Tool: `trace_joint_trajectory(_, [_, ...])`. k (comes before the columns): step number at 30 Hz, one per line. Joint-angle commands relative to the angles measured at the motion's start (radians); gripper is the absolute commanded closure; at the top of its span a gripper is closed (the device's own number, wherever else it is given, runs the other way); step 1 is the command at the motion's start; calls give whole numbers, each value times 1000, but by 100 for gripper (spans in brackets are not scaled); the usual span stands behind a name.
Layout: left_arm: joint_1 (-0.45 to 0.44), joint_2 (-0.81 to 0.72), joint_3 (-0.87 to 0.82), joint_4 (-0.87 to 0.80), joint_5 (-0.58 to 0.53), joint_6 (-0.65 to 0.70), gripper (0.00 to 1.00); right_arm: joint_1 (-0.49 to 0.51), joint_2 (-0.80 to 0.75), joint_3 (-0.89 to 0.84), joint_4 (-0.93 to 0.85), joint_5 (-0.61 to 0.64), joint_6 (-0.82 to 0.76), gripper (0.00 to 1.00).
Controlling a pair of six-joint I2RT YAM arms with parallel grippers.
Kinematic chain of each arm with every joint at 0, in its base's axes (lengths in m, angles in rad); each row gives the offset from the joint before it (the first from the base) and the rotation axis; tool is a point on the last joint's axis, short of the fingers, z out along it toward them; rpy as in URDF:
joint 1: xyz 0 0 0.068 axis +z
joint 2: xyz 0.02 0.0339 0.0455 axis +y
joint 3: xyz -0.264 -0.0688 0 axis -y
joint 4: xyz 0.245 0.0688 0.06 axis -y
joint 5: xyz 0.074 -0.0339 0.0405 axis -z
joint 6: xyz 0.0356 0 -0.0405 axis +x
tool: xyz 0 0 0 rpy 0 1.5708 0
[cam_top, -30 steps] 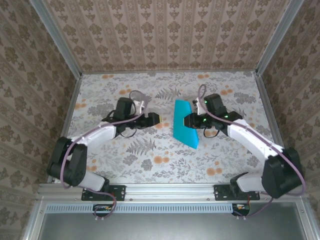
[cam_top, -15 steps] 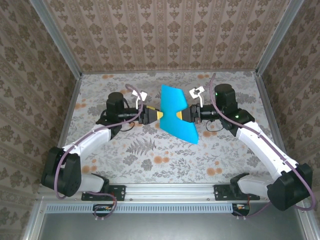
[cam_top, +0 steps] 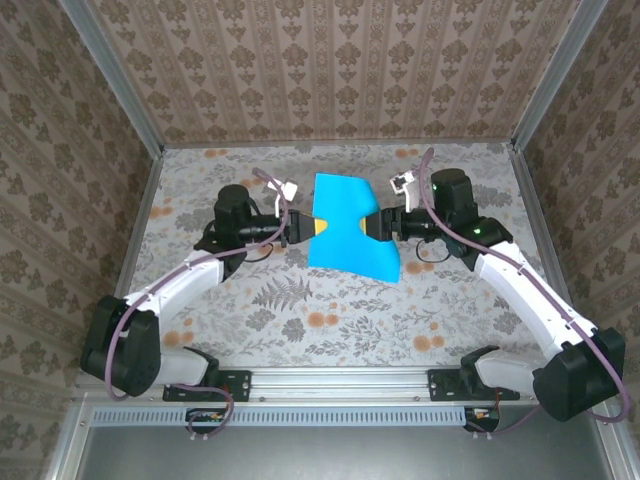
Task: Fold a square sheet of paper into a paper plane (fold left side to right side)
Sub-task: Place a square sheet of paper at the center of the table, then first fold in half a square sheet of paper at the center of the table.
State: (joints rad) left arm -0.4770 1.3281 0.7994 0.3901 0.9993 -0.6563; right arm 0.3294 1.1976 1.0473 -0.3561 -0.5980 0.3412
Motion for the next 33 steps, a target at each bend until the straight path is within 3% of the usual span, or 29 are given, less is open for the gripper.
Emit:
trace_joint_trajectory(1, [9, 16, 25, -241, -108, 108, 100, -6, 2, 19, -142, 292, -24, 23])
trace_joint_trajectory(4, [9, 83, 29, -321, -137, 119, 100, -7, 31, 7, -176, 402, -9, 18])
trace_joint_trajectory(6, [9, 138, 34, -358, -156, 120, 100, -7, 50, -12, -176, 401, 13, 18])
trace_joint_trajectory(9, [7, 215, 53, -422, -201, 116, 100, -5, 77, -51, -150, 362, 64, 25])
trace_joint_trajectory(19, [5, 348, 109, -627, -350, 138, 100, 53, 266, -151, 43, 256, 256, 83])
trace_joint_trajectory(23, [5, 347, 121, -672, -381, 150, 100, 88, 400, -115, 65, 253, 286, 97])
trace_joint_trajectory(29, [3, 332, 126, -702, -382, 150, 100, 132, 553, -37, 23, 288, 282, 99])
trace_joint_trajectory(33, [0, 302, 132, -712, -370, 146, 90, 143, 597, -22, -7, 319, 276, 98])
